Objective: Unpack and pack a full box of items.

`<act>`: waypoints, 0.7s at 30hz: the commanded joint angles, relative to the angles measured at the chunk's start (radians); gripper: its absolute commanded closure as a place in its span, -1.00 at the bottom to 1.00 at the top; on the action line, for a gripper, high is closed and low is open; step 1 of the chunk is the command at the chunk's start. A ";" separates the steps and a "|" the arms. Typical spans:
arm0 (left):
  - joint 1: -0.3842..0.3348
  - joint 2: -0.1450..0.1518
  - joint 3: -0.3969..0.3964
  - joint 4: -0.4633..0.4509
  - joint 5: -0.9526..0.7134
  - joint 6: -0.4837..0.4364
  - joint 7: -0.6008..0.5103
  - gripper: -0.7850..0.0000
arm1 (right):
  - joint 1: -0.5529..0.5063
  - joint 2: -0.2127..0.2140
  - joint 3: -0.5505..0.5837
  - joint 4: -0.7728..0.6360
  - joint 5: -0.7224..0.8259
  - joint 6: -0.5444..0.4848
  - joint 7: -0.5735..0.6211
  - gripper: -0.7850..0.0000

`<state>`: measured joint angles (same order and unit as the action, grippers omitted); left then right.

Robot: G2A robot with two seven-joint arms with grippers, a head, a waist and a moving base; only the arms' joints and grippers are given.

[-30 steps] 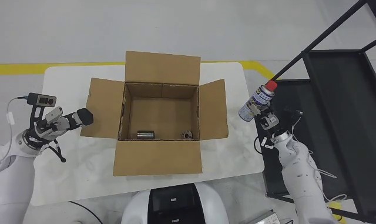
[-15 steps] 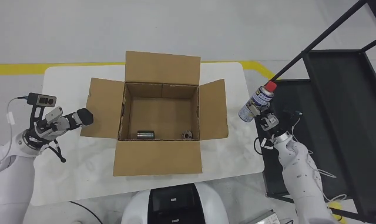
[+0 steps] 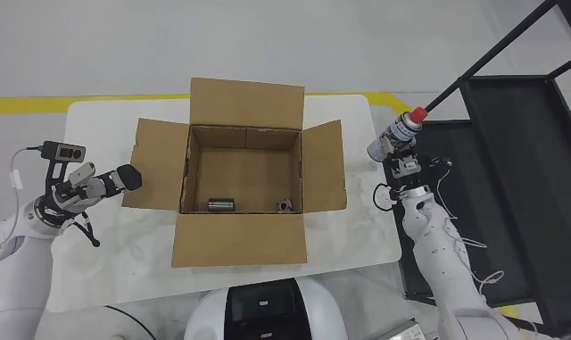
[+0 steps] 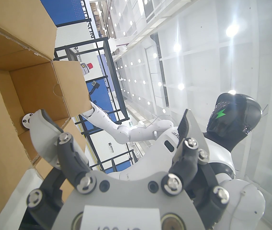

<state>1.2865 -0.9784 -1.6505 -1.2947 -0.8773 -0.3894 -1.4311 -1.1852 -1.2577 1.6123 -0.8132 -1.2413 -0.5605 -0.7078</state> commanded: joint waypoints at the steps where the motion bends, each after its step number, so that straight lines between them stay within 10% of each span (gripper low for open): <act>1: 0.000 0.000 0.000 0.000 0.000 0.000 0.000 -1.00 | 0.055 -0.005 -0.027 0.081 -0.058 0.071 -0.060 1.00; 21: 0.000 0.000 0.000 0.000 0.000 0.000 0.000 -1.00 | 0.309 -0.048 -0.160 0.533 -0.145 0.233 -0.147 1.00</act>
<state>1.2865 -0.9784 -1.6505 -1.2947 -0.8773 -0.3894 -1.4311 -0.8816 -1.3031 1.4560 -0.2880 -1.3882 -0.3296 -0.8586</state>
